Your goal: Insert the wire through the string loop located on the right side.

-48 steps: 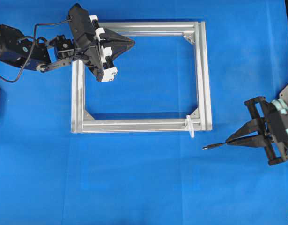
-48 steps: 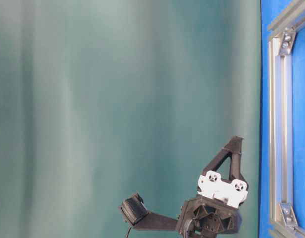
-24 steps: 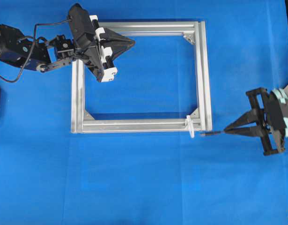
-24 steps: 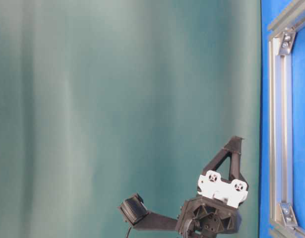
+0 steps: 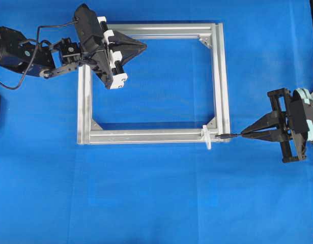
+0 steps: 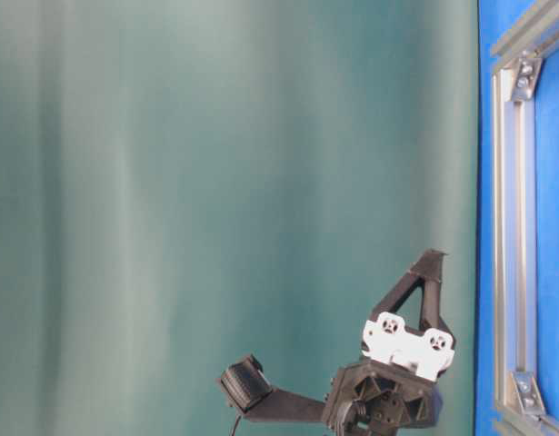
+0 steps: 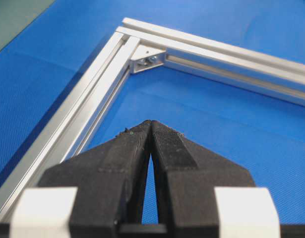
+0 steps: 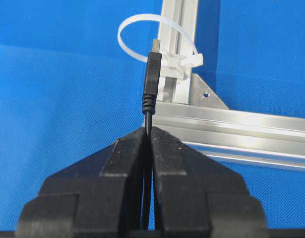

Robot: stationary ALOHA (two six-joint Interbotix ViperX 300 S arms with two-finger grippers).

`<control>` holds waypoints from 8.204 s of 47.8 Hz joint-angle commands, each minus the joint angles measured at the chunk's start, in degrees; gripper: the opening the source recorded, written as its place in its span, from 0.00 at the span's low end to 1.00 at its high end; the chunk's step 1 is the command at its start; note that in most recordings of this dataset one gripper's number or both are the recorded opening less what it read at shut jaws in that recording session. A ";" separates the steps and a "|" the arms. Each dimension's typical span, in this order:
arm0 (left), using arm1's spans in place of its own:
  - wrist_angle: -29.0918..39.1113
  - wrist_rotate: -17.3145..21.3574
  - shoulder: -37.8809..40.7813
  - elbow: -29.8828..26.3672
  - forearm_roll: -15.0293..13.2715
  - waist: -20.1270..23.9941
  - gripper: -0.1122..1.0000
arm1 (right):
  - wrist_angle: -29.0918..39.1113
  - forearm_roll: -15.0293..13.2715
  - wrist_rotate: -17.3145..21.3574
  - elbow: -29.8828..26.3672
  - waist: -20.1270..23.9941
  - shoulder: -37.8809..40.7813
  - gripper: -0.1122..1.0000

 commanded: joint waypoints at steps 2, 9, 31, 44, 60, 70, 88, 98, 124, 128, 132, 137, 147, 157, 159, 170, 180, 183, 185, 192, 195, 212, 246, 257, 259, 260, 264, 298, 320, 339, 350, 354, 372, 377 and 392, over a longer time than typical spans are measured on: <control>-0.26 -0.09 -1.58 -0.97 0.18 -0.18 0.10 | -0.53 0.09 -0.09 -0.53 -0.18 0.00 0.07; -0.26 -0.09 -1.67 -0.97 0.18 -0.18 0.10 | -0.53 0.09 -0.09 -0.62 -0.18 0.00 0.07; -0.26 -0.09 -1.67 -0.97 0.18 -0.44 0.10 | -0.53 0.09 -0.09 -0.70 -0.26 0.79 0.07; -0.26 -0.09 -1.67 -0.97 0.09 -0.53 0.10 | -1.14 0.09 0.00 -0.97 -0.18 2.20 0.07; -0.26 -0.09 -1.67 -0.88 0.18 -0.62 0.10 | -1.32 0.09 0.00 -1.05 -0.18 2.29 0.07; -0.26 -0.09 -1.67 -0.97 0.09 -0.53 0.10 | -1.32 0.09 0.00 -1.05 -0.18 2.29 0.07; -0.26 -0.09 -1.67 -0.97 0.18 -0.70 0.10 | -2.02 0.09 0.00 -1.05 -0.18 2.29 0.07; -0.35 -0.09 -1.76 -0.97 0.18 -0.88 0.10 | -3.52 0.09 0.18 -1.41 -0.18 2.90 0.07; -0.35 -0.09 -1.67 -0.97 0.09 -1.32 0.10 | -11.95 0.09 0.18 -8.70 -0.18 17.75 0.07; -0.35 -0.09 -1.67 -0.97 0.18 -1.49 0.10 | -11.95 0.09 0.18 -9.76 -0.18 19.16 0.07; -0.35 -0.09 -1.76 -0.97 0.18 -1.67 0.10 | -11.95 0.09 0.18 -10.46 -0.26 20.04 0.07; -0.35 -0.09 -1.76 -0.97 0.18 -2.02 0.10 | -12.04 0.18 0.18 -10.72 -0.26 20.21 0.07; -0.62 -0.18 -1.85 -0.97 0.09 -3.43 0.10 | -11.95 0.18 0.18 -10.72 -0.35 20.30 0.07; -0.62 -0.97 -2.11 -0.97 0.09 -7.12 0.10 | -11.95 0.18 0.18 -10.81 -0.35 20.21 0.07; -0.62 -1.41 -2.11 -0.97 0.18 -8.53 0.10 | -11.95 0.18 0.18 -10.81 -0.35 20.21 0.07; -0.62 -5.54 -2.11 -0.79 0.09 -17.75 0.10 | -11.78 0.18 0.18 -10.72 -0.35 20.21 0.07; -0.62 -10.28 -1.93 -1.23 0.09 -25.49 0.10 | -11.78 0.18 0.18 -10.81 -0.35 20.21 0.07; -0.62 -10.81 -1.85 -1.23 0.18 -26.81 0.10 | -11.78 0.18 0.18 -10.72 -0.35 20.21 0.07; -0.44 -10.99 -1.76 -1.23 0.09 -27.33 0.10 | -11.69 0.18 0.18 -10.81 -0.35 20.21 0.07; -0.18 -10.99 -1.49 -1.93 0.09 -28.04 0.10 | -11.69 0.18 0.18 -10.81 -0.35 20.21 0.07; 0.26 -10.90 -1.05 -2.90 0.09 -27.77 0.10 | -11.69 0.18 0.18 -10.81 -0.35 20.30 0.07; 12.13 -10.20 4.57 -16.00 0.18 -25.22 0.10 | -11.69 0.18 0.18 -10.81 -0.35 20.30 0.07; 19.34 -4.39 9.76 -26.81 0.18 -23.82 0.11 | -11.69 0.18 0.18 -10.81 -0.35 20.30 0.07; 19.25 -4.31 9.84 -27.07 0.18 -23.64 0.49 | -11.60 0.18 0.18 -10.81 -0.35 20.30 0.07; 19.25 -4.31 9.84 -27.16 0.18 -23.64 0.61 | -11.60 0.18 0.18 -10.81 -0.35 20.30 0.07; 19.25 -4.31 9.84 -27.25 0.18 -23.64 0.67 | -11.60 0.18 0.18 -10.81 -0.35 20.30 0.07; 19.25 -4.31 9.93 -27.42 0.18 -23.64 0.86 | -11.60 0.18 0.18 -10.90 -0.35 20.30 0.07; 18.11 -4.57 17.05 -27.95 0.18 -23.29 0.85 | -11.60 0.18 0.18 -10.81 -0.35 20.30 0.07; 18.11 -4.57 17.05 -27.95 0.09 -23.29 0.85 | -11.60 0.18 0.18 -10.81 -0.35 20.30 0.07; 18.37 -4.48 16.88 -28.04 0.09 -21.71 0.46 | -11.60 0.18 0.18 -10.72 -0.35 20.30 0.07; 18.28 -4.31 16.79 -28.30 0.18 -20.92 0.17 | -11.60 0.09 0.18 -10.63 -0.35 20.30 0.07; 18.28 -4.31 16.79 -28.30 0.18 -20.92 0.17 | -11.60 0.18 0.18 -10.72 -0.35 20.30 0.07; 18.28 -4.22 16.79 -28.30 0.18 -20.83 0.17 | -10.81 0.09 0.00 -10.90 -0.35 20.30 0.07; 18.28 -4.22 16.79 -28.30 0.18 -20.74 0.17 | -9.67 0.18 0.09 -10.99 -0.35 20.30 0.07; 18.37 -4.22 16.79 -28.21 0.18 -20.83 0.17 | -9.05 0.18 0.44 -11.60 -0.35 20.30 0.44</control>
